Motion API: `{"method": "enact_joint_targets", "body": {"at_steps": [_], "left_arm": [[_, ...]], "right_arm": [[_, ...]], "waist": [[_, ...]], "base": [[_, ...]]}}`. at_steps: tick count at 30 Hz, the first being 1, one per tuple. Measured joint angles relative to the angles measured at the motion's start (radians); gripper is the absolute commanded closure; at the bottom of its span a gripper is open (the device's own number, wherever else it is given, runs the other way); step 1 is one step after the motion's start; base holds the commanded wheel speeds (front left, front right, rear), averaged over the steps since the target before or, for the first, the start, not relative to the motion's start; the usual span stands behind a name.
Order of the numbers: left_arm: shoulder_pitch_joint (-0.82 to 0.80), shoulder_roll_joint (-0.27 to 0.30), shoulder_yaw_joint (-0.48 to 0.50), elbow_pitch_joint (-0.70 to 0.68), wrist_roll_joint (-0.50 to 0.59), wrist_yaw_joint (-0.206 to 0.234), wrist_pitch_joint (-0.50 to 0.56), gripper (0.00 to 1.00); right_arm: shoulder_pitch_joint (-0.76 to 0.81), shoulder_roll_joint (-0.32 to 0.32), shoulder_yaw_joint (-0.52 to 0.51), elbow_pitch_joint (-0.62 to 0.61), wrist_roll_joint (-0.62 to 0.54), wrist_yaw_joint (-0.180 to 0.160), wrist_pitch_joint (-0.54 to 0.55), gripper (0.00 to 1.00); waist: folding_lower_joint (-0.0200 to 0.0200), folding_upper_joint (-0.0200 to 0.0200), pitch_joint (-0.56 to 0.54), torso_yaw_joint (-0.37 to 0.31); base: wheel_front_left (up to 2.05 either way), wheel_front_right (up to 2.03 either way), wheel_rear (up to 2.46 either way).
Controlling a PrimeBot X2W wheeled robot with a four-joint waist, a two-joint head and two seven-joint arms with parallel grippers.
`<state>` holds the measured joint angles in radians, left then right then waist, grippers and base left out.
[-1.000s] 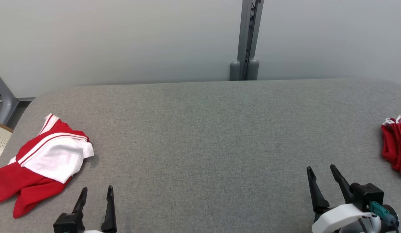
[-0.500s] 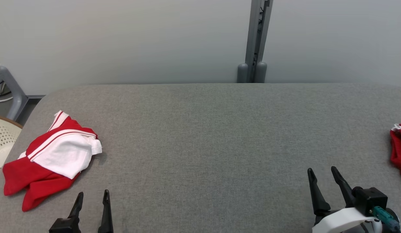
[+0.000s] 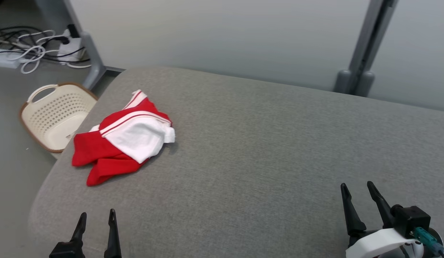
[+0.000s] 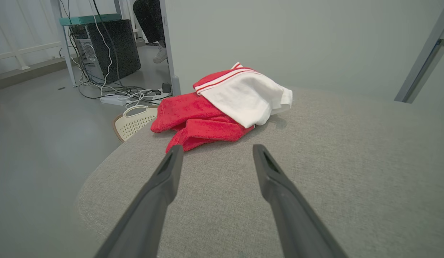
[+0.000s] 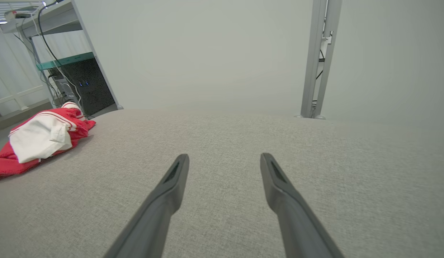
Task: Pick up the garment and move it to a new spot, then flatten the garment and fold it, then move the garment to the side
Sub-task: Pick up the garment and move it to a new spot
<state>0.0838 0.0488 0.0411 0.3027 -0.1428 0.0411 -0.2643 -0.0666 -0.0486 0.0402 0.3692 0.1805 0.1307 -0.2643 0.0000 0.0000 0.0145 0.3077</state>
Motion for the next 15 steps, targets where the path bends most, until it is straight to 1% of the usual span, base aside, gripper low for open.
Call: {"method": "enact_joint_targets", "body": {"at_steps": [5, 9, 12, 15], "left_arm": [[0.014, 0.0, 0.021, -0.001, 0.0, 0.005, 0.0, 0.0], [0.018, 0.0, 0.046, 0.002, 0.001, -0.003, 0.0, 0.0], [0.034, 0.002, 0.064, -0.006, -0.007, 0.005, 0.0, 0.0], [0.038, 0.001, 0.07, -0.009, -0.016, 0.009, 0.0, 0.0]], "right_arm": [[-0.005, 0.0, 0.017, 0.002, 0.005, 0.0, 0.0, 0.0], [-0.007, 0.001, 0.043, 0.003, 0.01, 0.0, 0.0, 0.0], [-0.024, 0.002, 0.073, 0.009, 0.01, 0.0, 0.0, 0.0], [-0.038, 0.002, 0.091, 0.016, 0.008, 0.0, 0.0, 0.0]], "waist": [[0.0, 0.0, 0.005, 0.102], [0.0, 0.0, 0.005, 0.172], [0.0, 0.0, 0.009, 0.207], [0.0, 0.0, 0.023, 0.217]], "base": [[0.0, 0.0, 0.0], [0.0, 0.0, 0.0], [0.0, 0.0, 0.0], [0.0, 0.0, 0.0]]}}
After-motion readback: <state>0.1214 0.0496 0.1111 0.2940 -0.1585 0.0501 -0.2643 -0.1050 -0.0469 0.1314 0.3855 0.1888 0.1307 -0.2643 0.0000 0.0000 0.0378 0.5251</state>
